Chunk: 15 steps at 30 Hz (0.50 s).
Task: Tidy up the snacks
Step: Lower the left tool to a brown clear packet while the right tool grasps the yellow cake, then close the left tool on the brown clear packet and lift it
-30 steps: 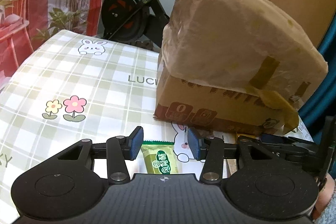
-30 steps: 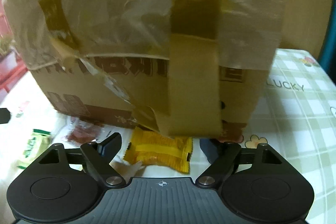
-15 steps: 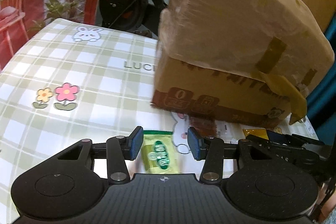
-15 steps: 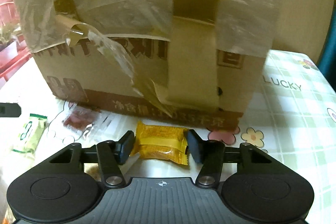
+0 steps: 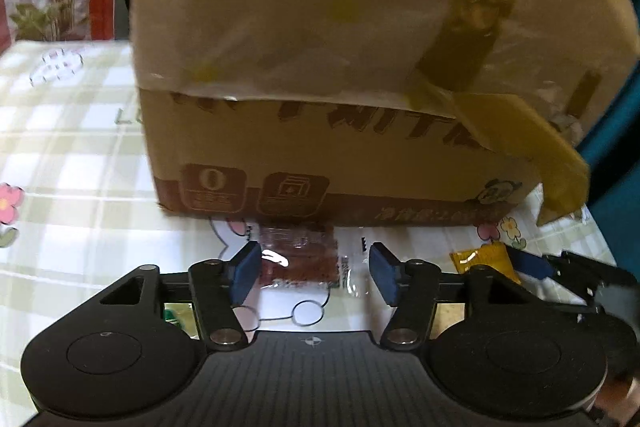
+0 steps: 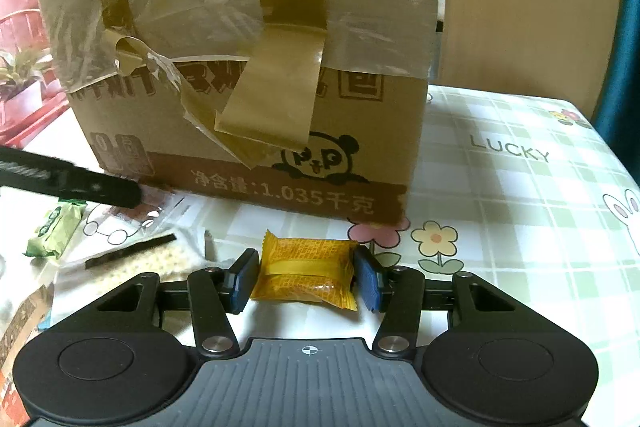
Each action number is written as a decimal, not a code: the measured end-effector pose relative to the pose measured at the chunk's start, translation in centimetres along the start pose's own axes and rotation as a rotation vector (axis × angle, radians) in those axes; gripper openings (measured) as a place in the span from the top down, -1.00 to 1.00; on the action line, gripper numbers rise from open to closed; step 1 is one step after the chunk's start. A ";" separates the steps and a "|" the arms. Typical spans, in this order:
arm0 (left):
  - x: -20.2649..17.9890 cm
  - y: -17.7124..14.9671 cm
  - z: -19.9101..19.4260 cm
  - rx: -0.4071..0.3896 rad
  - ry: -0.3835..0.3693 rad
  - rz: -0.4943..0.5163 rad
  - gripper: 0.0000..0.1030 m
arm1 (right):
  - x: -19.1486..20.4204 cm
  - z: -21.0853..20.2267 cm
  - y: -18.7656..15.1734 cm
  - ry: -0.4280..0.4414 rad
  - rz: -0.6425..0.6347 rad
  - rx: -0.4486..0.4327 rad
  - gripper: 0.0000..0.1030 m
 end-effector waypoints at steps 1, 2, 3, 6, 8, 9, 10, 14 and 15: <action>0.0 0.0 0.3 0.005 0.000 -0.005 -0.23 | 0.0 0.1 0.0 0.003 -0.001 -0.002 0.06; 0.0 0.0 0.5 0.008 0.005 -0.005 -0.28 | 0.0 0.1 0.0 0.006 -0.002 -0.005 0.06; -0.1 0.1 0.6 0.002 0.007 0.002 -0.35 | -0.1 0.0 -0.1 0.008 -0.002 -0.007 0.06; -0.5 0.2 1.1 0.002 0.022 0.014 -0.49 | -0.4 -0.2 -0.2 0.014 -0.003 -0.015 0.06; -0.9 0.2 1.4 0.009 0.048 0.037 -0.55 | -0.4 -0.2 -0.2 0.017 -0.001 -0.018 0.06; -1.1 0.2 1.5 0.013 0.063 0.058 -0.56 | -0.4 -0.1 -0.3 0.018 -0.001 -0.019 0.06; -1.3 0.1 1.7 0.017 0.079 0.078 -0.56 | -0.4 -0.2 -0.4 0.020 0.000 -0.020 0.06; -1.3 -0.5 1.8 0.035 0.154 0.136 -0.58 | -0.4 -0.3 -0.5 0.028 0.003 -0.023 0.06; -1.2 -0.6 1.7 0.036 0.153 0.136 -0.58 | -0.5 -0.3 -0.5 0.029 0.004 -0.023 0.06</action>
Point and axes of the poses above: each gripper's, at about its wrist camera, not at the fingertips, and z roughly the way its jaws point, x to its left, y to its top, the point moved 8 cm from there along z, roughly the way its jaws point, and after that the axes turned 9 degrees about -y, right-handed, at the moved point
